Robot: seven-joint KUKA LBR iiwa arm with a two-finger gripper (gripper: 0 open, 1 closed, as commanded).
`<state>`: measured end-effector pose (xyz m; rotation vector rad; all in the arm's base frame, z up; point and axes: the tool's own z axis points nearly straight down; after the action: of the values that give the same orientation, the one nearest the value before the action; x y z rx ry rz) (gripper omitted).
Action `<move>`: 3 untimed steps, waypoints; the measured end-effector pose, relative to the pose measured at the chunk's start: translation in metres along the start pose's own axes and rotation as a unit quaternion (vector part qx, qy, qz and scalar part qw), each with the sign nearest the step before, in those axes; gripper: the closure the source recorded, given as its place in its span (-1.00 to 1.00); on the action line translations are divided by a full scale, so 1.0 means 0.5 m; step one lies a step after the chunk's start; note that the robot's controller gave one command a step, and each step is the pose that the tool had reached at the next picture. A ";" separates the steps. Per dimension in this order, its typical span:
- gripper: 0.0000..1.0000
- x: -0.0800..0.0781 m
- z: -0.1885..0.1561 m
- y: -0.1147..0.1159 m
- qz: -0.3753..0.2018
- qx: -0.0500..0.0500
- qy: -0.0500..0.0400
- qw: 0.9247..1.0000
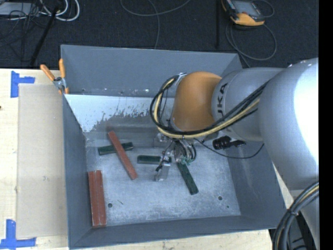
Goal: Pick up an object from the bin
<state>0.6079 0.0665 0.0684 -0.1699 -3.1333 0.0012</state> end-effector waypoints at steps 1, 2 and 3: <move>-1.00 0.000 0.001 0.000 0.001 -0.001 -0.001 1.000; 1.00 -0.001 -0.001 0.000 0.001 -0.001 -0.002 1.000; 1.00 -0.004 -0.132 0.000 0.002 -0.001 -0.005 1.000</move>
Offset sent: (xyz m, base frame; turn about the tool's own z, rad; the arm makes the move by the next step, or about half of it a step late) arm 0.0000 0.0000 0.0000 0.0000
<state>0.6101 0.0662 0.1342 -0.1769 -3.1426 -0.0020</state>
